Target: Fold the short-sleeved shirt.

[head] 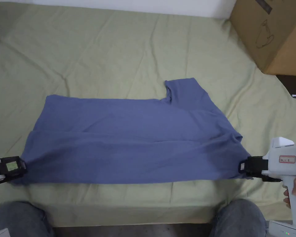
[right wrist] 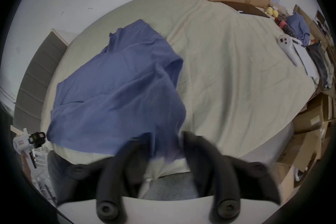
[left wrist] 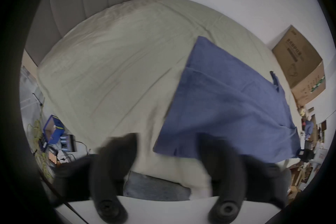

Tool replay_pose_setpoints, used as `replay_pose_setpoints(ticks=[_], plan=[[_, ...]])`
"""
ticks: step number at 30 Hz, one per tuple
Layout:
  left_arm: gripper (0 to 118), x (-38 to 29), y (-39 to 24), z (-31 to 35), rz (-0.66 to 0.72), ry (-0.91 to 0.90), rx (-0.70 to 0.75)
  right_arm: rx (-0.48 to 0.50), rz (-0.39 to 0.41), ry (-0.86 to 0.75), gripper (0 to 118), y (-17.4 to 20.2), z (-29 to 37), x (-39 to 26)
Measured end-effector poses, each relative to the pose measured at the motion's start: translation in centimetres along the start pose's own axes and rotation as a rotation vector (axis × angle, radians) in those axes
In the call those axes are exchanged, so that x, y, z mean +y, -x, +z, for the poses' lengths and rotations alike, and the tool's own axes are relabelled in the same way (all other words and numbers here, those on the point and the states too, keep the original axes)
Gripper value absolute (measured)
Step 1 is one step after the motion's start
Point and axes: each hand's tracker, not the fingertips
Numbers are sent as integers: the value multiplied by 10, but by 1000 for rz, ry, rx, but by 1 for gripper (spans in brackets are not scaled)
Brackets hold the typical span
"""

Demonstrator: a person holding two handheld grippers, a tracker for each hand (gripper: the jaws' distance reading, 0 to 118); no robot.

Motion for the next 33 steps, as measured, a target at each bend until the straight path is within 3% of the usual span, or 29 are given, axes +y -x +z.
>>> replay_pose_setpoints(ticks=[2,3,6,9,13,15,17,21,23,25,26,27,28,30,33], plan=[[106,10,5,0,-19,-30,16,-86,57,-19,76,2,9,7],[112,16,4,10,-25,-92,-1,-101,88,-57,92,4,20,12],[112,38,-4,40,-48,-255,-69,-107,120,-231,93,25,63,29],[112,50,-29,76,-146,-485,-45,-80,137,-480,93,49,107,42],[113,46,-62,117,-220,-804,-58,-94,175,-776,105,86,150,38],[113,39,-76,129,-227,-891,-75,10,208,-827,115,100,163,34],[112,35,-87,135,-236,-923,-94,98,227,-845,117,108,168,29],[102,25,-105,134,-280,-907,-146,75,237,-853,116,128,163,20],[85,19,-112,133,-302,-890,-169,88,245,-859,112,133,158,16],[60,14,-118,128,-320,-877,-183,75,195,-908,98,142,152,10],[43,11,-121,125,-328,-873,-183,53,213,-918,80,146,149,7],[17,9,-123,122,-336,-866,-181,44,229,-925,37,150,146,5],[17,8,-125,119,-338,-862,-181,41,232,-925,37,155,143,3],[2,4,-127,112,-327,-856,-182,36,235,-915,0,159,133,5],[0,5,-127,101,-300,-808,-196,53,235,-900,0,158,122,6]])
